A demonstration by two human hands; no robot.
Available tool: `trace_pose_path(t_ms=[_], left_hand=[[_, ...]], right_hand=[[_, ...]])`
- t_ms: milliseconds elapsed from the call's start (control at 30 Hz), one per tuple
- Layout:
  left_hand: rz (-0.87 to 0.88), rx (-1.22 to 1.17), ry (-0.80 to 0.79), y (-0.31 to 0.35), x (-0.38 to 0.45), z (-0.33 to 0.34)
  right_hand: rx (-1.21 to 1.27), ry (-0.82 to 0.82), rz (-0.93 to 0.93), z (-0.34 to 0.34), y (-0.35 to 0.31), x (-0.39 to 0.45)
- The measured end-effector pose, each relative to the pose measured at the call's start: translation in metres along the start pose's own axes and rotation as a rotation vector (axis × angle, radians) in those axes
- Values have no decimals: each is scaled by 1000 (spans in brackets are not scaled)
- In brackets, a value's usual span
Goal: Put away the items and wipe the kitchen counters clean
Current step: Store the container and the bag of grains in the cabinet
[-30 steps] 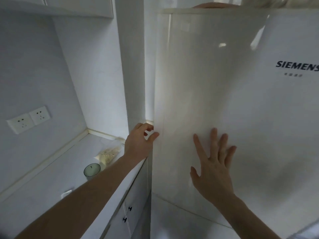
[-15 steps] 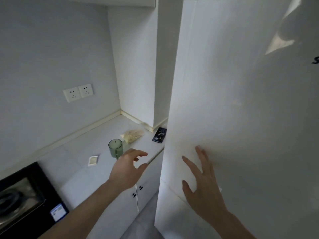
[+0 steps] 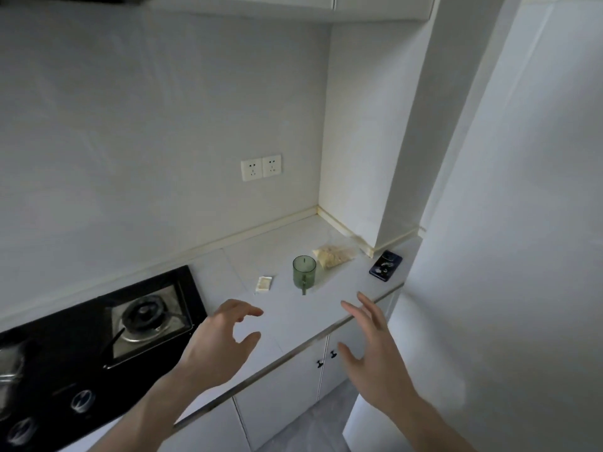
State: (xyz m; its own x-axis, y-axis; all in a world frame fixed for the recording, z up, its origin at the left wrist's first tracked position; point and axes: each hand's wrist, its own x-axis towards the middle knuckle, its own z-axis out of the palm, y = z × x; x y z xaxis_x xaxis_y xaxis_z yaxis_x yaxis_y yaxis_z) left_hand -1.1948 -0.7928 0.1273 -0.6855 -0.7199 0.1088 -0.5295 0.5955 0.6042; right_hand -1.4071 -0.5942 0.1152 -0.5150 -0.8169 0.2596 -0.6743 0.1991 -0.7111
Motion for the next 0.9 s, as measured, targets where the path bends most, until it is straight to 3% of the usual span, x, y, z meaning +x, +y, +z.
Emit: trace_pose_path(t_ms=[467,900], left_hand=[[-3,-1,-26,-54,9,-38],[-56,19,-4,-74,81,-23]], right_hand=[[117,-41,149,69,-1,26],[217,-75,337,83,38,150]])
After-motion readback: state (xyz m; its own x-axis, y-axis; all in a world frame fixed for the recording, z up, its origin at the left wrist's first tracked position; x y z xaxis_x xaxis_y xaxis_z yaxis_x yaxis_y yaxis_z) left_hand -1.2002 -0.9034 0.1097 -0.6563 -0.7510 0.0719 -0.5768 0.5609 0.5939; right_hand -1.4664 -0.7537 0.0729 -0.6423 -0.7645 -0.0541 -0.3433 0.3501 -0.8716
